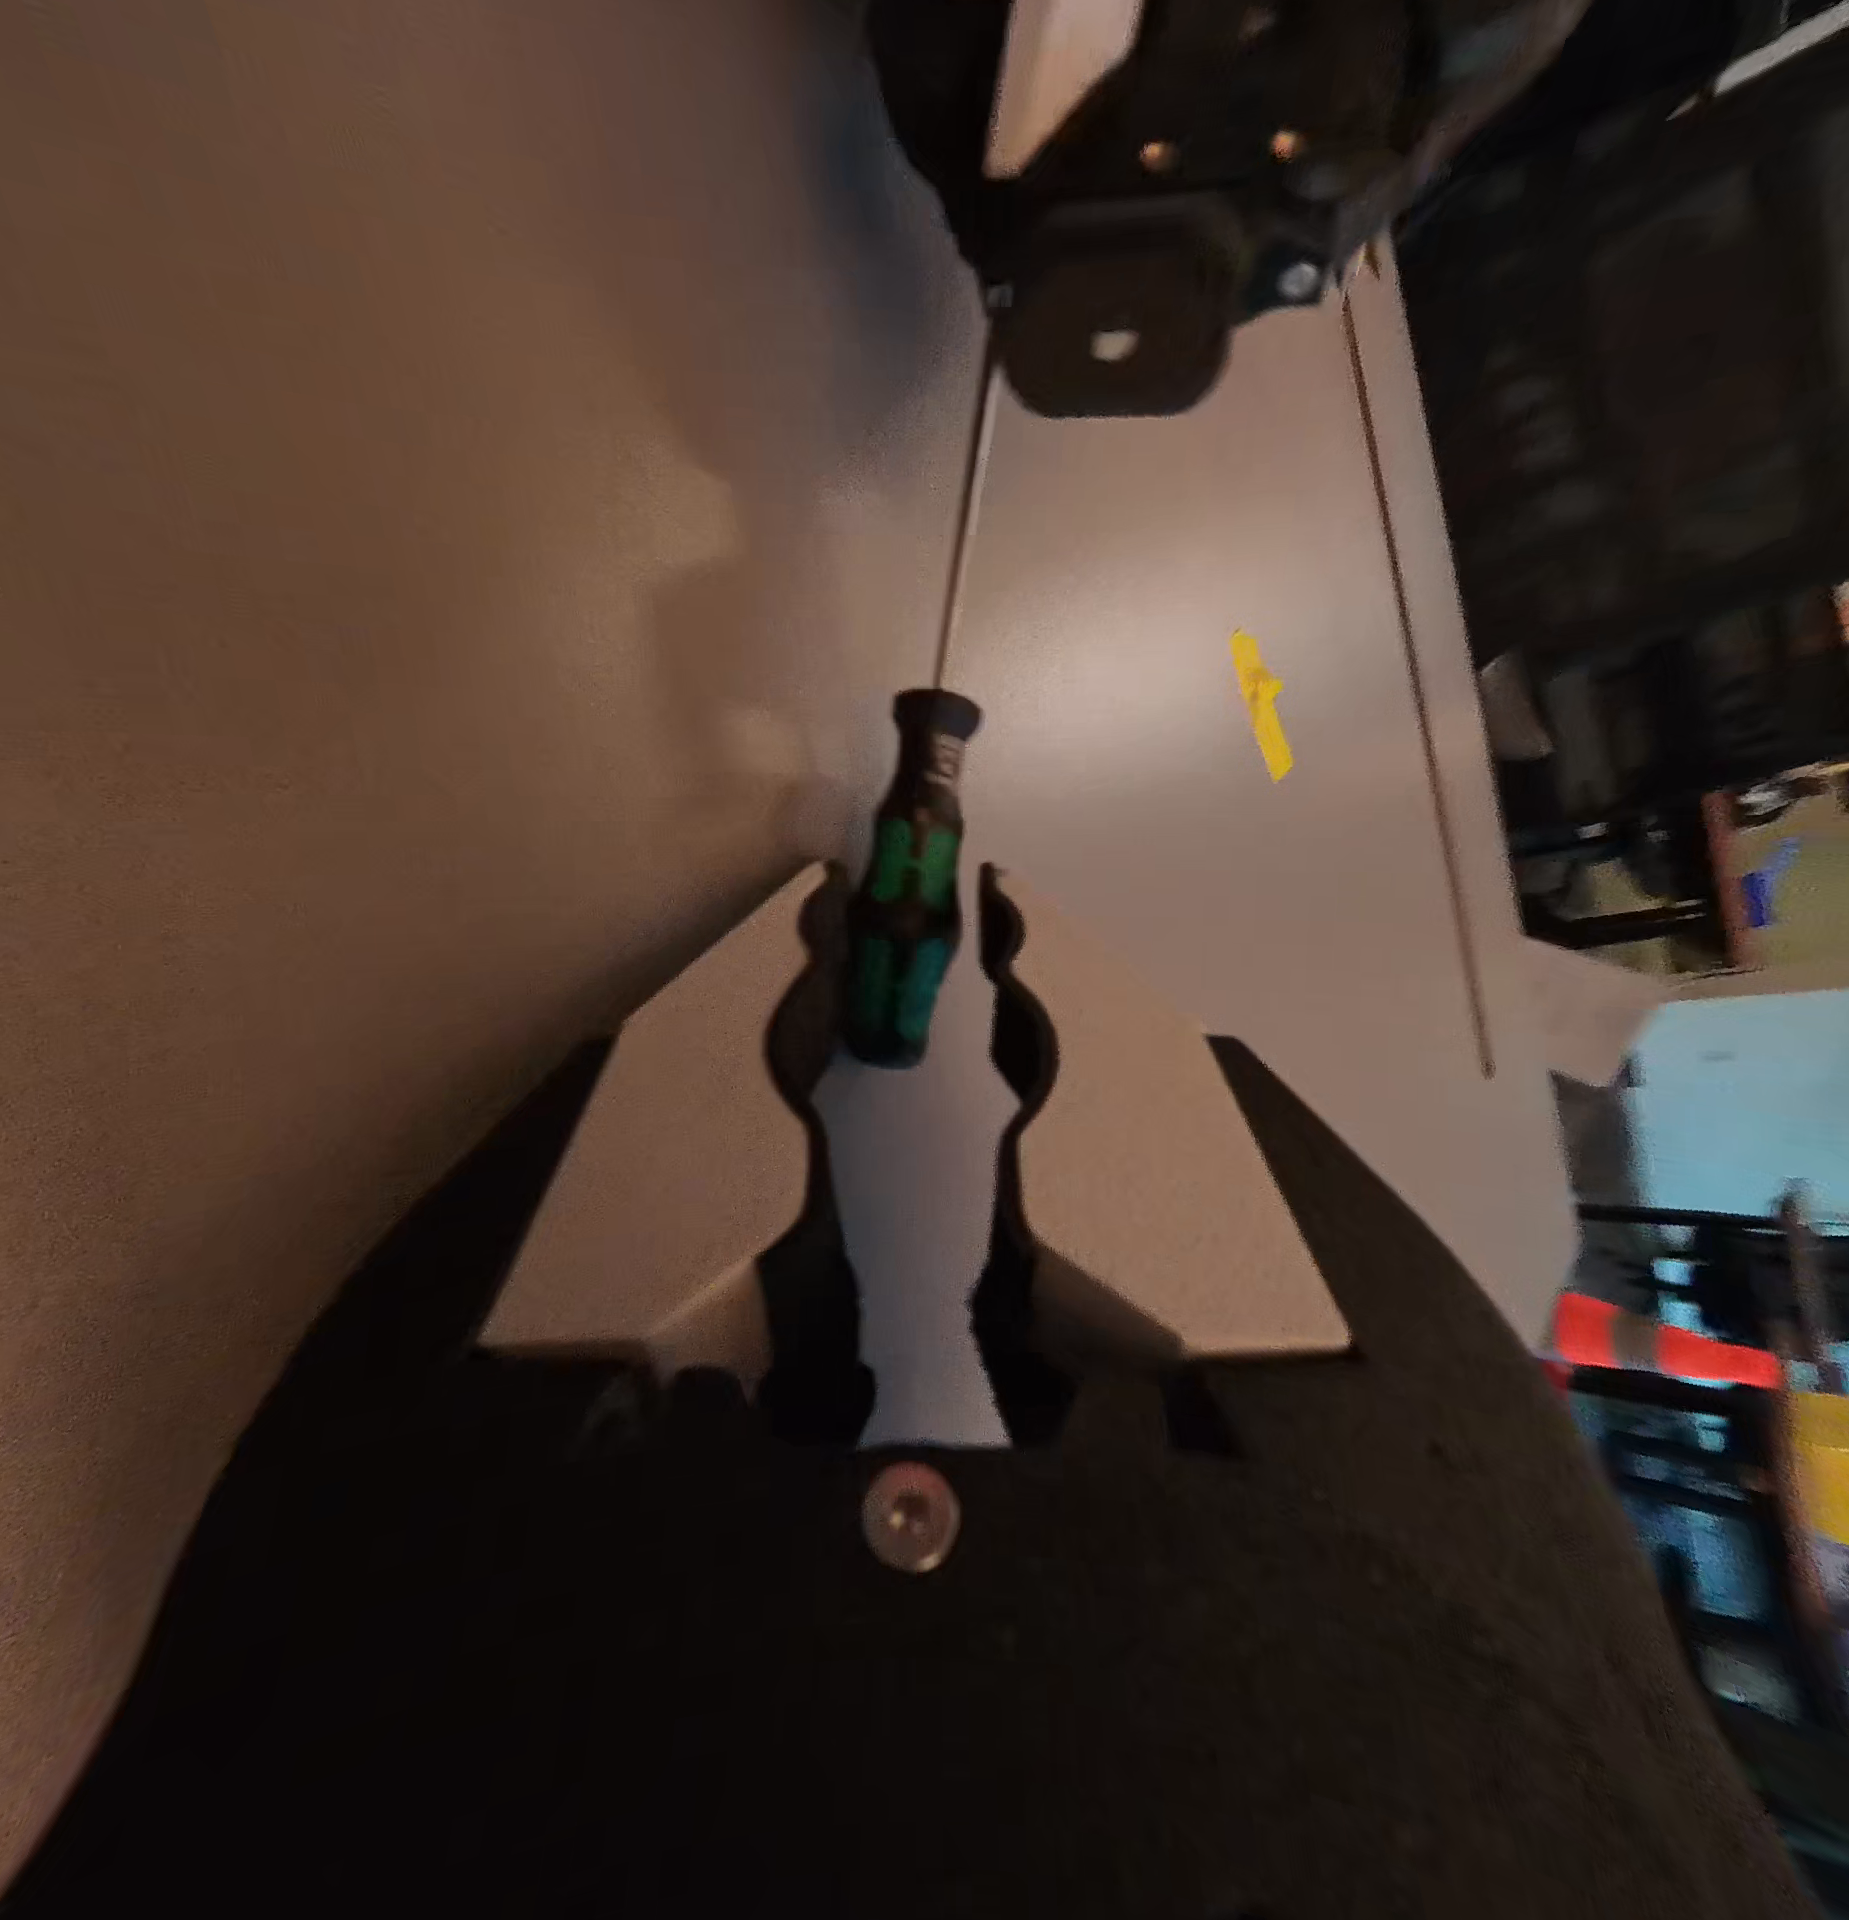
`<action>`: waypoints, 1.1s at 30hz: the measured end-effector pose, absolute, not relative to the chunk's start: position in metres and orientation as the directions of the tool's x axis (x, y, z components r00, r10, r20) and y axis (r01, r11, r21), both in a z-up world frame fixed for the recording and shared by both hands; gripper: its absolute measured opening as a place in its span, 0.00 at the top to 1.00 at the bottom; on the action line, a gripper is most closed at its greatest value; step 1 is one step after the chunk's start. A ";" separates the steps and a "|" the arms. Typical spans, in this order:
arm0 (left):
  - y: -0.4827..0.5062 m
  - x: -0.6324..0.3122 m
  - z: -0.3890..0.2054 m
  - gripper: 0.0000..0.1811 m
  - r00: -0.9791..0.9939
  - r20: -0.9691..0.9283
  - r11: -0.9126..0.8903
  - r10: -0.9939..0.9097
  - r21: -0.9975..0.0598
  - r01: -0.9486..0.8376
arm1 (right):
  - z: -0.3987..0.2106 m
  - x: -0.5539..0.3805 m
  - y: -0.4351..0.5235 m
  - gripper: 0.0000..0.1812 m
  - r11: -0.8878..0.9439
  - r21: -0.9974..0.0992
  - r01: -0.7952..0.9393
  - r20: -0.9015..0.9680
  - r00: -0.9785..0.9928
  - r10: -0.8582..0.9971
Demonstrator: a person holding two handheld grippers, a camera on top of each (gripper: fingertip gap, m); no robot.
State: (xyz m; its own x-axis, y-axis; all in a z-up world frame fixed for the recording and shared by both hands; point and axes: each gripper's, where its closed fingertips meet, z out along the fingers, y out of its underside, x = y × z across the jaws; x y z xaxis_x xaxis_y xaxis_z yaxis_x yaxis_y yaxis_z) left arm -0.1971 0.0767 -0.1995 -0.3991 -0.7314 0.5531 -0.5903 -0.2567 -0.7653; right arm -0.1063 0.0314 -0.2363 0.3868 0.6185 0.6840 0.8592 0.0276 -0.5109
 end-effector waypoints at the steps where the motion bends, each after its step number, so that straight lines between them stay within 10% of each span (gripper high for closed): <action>1: 0.079 -0.197 -0.200 0.88 -0.387 0.562 -0.267 -0.731 -0.757 -0.596 | -0.237 -0.107 0.035 0.89 0.030 -0.489 0.872 0.711 0.379 0.593; 8: 0.088 -0.193 -0.204 0.88 -0.344 0.590 -0.296 -0.730 -0.728 -0.619 | -0.239 -0.106 0.044 0.90 -0.041 -0.499 0.866 0.626 0.393 0.674; 13: 0.087 -0.193 -0.201 0.88 -0.373 0.550 -0.256 -0.747 -0.757 -0.602 | -0.240 -0.112 0.035 0.91 -0.432 -0.706 0.562 -0.121 0.505 0.855; 17: 0.089 -0.192 -0.194 0.88 -0.385 0.524 -0.249 -0.759 -0.782 -0.572 | -0.235 -0.116 0.032 0.91 -0.729 -0.585 0.354 -0.604 0.410 0.684; 28: 0.093 -0.187 -0.189 0.88 -0.351 0.594 -0.344 -0.724 -0.752 -0.563 | -0.243 -0.112 0.037 0.68 -0.431 -0.752 0.499 -0.086 0.575 0.814; 33: 0.093 -0.180 -0.189 0.88 -0.276 0.703 -0.464 -0.656 -0.663 -0.587 | -0.239 -0.107 0.047 0.86 -0.157 -0.676 0.720 0.447 0.570 0.689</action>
